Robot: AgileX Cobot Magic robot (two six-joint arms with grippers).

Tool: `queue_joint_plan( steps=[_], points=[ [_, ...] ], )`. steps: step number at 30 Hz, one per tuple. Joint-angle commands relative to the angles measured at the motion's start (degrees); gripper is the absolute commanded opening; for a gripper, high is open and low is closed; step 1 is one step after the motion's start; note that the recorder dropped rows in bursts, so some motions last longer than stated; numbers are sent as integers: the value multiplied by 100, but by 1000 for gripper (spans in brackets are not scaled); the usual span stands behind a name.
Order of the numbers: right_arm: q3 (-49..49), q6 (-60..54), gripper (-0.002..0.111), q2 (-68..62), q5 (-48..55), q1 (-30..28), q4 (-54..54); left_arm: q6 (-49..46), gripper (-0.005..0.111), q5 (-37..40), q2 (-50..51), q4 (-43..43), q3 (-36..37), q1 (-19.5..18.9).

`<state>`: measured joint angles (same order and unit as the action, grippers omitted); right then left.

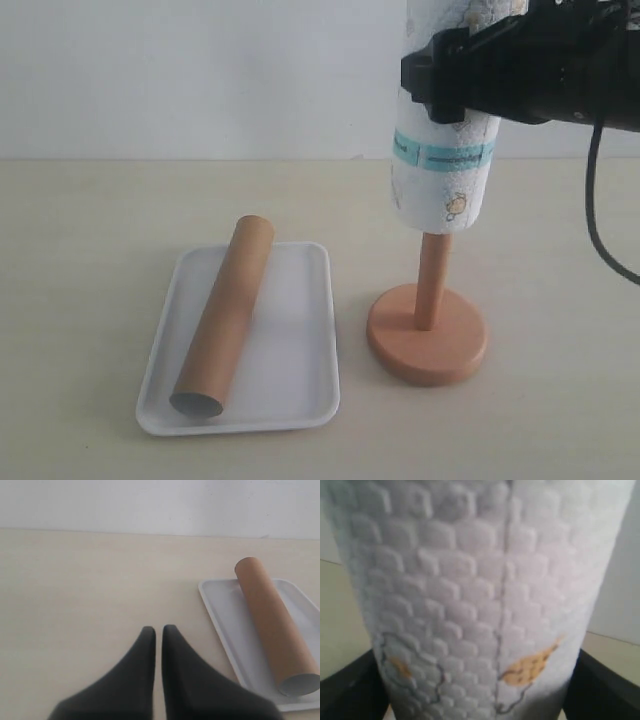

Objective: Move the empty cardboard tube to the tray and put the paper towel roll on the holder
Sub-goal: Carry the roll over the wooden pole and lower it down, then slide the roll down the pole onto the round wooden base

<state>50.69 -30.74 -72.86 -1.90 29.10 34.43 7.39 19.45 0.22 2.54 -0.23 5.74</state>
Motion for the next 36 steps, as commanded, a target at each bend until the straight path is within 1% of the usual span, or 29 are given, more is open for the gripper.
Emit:
queue_joint_plan(
  steps=[1, 4, 13, 17, 20, 22, 26, 30, 33, 36],
  points=[
    [1, 119, 1, -231, -192, 9, -30, -18, 4, -17, -22, 20, 23, -14],
    [1, 370, 1, -403, -270, 9, -30, -18, 4, -17, -22, 20, 23, -14],
    [-28, 382, 1, -842, -322, 9, -30, -18, 4, -17, -22, 20, 23, -14],
    [-342, 581, 1, -855, -990, 162, -30, -18, 4, -17, -22, 20, 23, -14],
    [-629, 710, 1, -858, -1417, 366, -233, -18, 4, -17, -22, 20, 23, -14],
    [-739, 784, 1, -858, -1496, 464, -261, -18, 4, -17, -22, 20, 23, -14],
    [-849, 1011, 1, -858, -1500, 475, -383, -18, 4, -17, -22, 20, 23, -14],
    [-1109, 1257, 1, -885, -1811, 475, -590, -18, 4, -17, -22, 20, 23, -14],
    [-1294, 1478, 1, -904, -2010, 475, -825, -18, 4, -17, -22, 20, 23, -14],
    [-1467, 2009, 1, -904, -2243, 475, -1262, -18, 4, -17, -22, 20, 23, -14]
  ],
)
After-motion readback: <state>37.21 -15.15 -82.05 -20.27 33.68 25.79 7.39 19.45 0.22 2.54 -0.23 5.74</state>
